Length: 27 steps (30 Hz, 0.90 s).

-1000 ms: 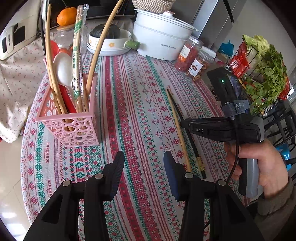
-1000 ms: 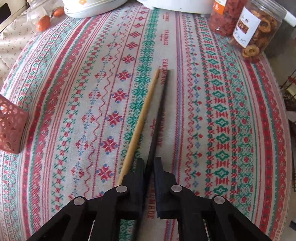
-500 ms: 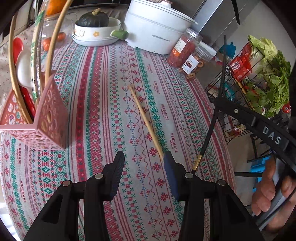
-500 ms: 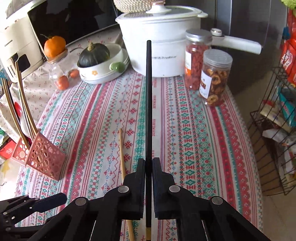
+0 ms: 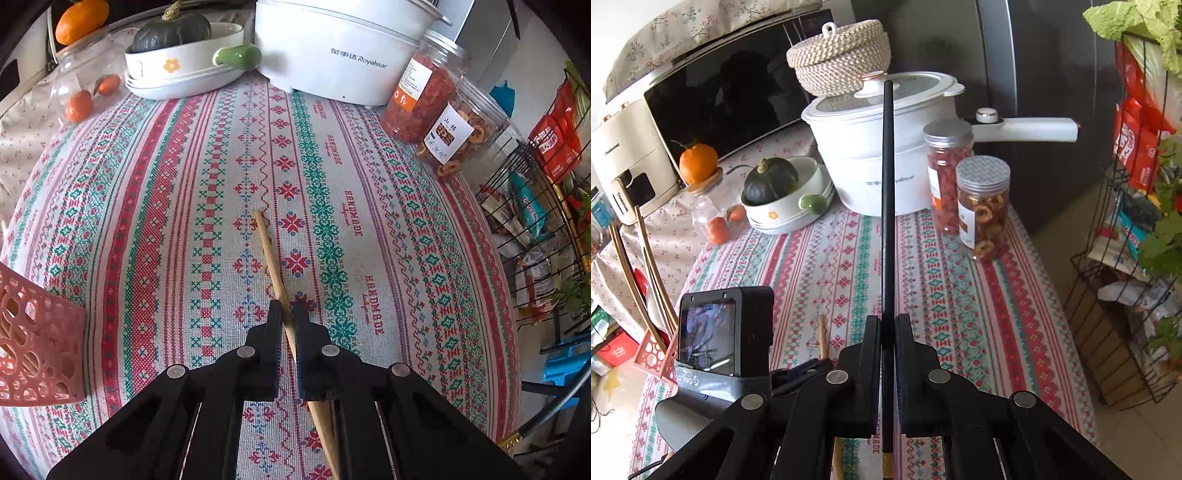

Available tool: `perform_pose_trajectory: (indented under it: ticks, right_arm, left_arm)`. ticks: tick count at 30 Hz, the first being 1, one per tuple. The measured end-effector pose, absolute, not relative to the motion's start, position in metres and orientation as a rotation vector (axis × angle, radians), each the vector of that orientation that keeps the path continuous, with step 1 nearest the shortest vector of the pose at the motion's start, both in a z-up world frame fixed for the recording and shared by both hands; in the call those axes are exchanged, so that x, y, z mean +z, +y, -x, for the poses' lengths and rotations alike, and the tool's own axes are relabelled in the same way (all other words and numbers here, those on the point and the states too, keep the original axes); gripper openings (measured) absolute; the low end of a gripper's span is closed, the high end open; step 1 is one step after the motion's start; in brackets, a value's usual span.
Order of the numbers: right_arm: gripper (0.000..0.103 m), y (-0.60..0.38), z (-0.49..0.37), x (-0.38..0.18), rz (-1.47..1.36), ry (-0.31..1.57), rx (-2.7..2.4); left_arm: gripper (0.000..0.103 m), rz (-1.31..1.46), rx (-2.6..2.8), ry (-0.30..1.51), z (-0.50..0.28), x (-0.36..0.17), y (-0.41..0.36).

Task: Organize utensils
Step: 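Grasp a black chopstick with the right tool while the left tool grasps a bamboo chopstick, then carry both chopsticks to the pink basket and drop them in with both tools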

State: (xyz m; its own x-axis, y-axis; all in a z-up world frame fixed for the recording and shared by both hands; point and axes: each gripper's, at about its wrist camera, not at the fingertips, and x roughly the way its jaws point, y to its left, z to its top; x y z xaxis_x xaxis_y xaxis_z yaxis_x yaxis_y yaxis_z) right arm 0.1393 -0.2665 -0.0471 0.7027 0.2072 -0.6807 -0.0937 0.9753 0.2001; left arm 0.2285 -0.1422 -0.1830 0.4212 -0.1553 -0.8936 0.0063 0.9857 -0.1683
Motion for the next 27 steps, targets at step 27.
perform_pose_trajectory:
  ticks: [27]
  right_arm:
    - [0.005,-0.261,-0.141,-0.051,-0.148,0.781,0.183]
  left_arm:
    - [0.004,-0.058,-0.165,1.184,-0.240,-0.188,-0.155]
